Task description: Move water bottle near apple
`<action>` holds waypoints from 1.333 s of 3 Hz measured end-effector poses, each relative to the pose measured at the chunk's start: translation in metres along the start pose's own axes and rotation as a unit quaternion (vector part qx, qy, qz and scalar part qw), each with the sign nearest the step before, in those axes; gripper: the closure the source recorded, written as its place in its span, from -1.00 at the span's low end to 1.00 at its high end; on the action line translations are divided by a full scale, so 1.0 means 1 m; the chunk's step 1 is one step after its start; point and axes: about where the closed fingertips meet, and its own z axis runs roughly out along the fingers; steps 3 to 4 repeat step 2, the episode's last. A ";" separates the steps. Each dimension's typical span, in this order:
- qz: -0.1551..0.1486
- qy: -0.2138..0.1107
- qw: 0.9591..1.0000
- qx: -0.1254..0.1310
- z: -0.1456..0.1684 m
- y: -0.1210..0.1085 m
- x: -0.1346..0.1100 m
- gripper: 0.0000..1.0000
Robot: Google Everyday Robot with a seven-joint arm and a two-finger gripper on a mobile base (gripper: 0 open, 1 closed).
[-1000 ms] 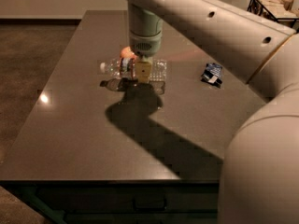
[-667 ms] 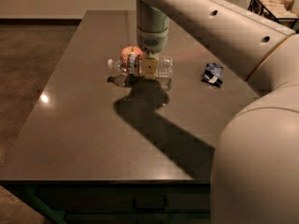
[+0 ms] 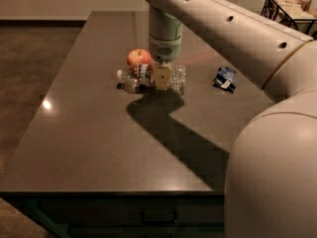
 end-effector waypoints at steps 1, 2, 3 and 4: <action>-0.012 -0.004 1.000 -0.014 0.008 0.009 0.001 -0.74; -0.013 -0.006 1.000 -0.011 0.010 0.007 -0.001 -1.00; -0.013 -0.006 1.000 -0.011 0.010 0.007 -0.001 -1.00; -0.013 -0.006 1.000 -0.011 0.010 0.007 -0.001 -1.00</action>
Offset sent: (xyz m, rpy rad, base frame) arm -0.0071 -0.0005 -0.0085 0.0045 0.0246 0.0249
